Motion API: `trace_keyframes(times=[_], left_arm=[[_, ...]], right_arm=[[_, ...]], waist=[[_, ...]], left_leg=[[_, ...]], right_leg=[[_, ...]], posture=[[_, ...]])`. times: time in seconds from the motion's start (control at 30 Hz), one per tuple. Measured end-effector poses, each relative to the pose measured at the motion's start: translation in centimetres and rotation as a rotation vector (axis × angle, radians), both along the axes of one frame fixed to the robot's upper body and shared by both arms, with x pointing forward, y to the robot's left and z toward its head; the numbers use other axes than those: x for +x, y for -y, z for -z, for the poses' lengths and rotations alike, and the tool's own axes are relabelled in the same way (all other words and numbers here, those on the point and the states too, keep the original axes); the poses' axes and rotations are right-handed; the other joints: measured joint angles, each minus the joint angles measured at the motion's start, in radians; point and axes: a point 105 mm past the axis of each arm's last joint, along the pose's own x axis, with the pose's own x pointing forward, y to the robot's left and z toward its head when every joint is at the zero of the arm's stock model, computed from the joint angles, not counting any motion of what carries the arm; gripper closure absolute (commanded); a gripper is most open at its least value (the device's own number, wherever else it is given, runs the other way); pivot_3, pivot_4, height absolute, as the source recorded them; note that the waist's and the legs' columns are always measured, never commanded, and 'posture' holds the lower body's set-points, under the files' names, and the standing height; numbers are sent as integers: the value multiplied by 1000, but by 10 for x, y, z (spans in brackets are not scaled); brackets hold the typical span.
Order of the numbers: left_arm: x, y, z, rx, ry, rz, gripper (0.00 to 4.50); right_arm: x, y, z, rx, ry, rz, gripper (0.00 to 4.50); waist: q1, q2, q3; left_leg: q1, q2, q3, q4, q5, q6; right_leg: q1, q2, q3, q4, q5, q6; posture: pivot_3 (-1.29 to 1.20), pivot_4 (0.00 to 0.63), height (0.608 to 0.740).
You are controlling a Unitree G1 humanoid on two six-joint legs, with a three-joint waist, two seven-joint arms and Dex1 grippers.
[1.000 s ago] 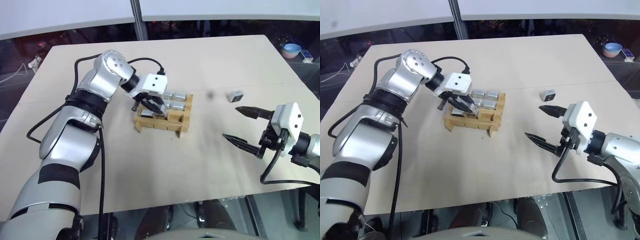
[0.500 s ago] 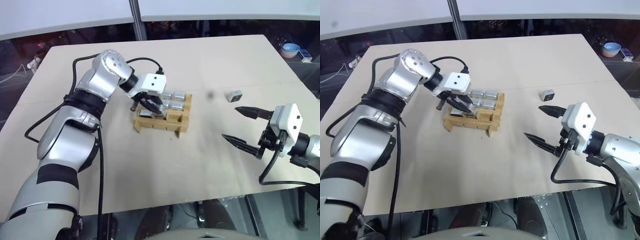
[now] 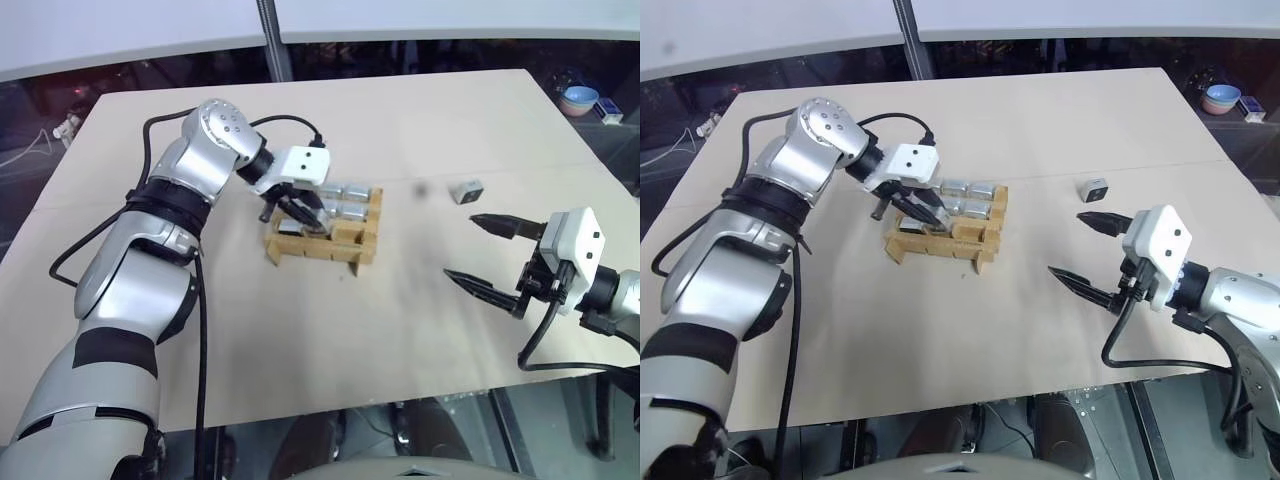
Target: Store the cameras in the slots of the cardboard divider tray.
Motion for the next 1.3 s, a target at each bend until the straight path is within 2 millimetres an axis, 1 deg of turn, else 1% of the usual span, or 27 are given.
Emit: trace_keyframes(times=[0.7,0.97,1.2,1.3], left_arm=[[1,-4,-1,-17,-21,-29,3803],[1,-1,1,30,16,22,3803],[5,9,6,62,51,43,3803],[6,12,8,67,57,48,3803]], right_arm=[[0,0,1,-12,3,1,129],[0,0,1,-14,3,1,129],[0,1,1,-14,3,4,129],[0,1,3,-14,-4,7,129]], waist=[[0,0,0],[0,0,0],[8,0,-2],[13,0,-2]], left_leg=[[0,0,0,0,0,0],[1,0,0,0,0,0],[9,0,0,0,0,1],[14,0,-1,0,-3,5]], right_leg=[[0,0,1,0,0,0],[0,0,1,1,0,0],[9,0,0,0,0,0],[15,0,-1,-1,0,1]], posture=[[0,150,740],[0,150,740],[0,150,740],[0,150,740]])
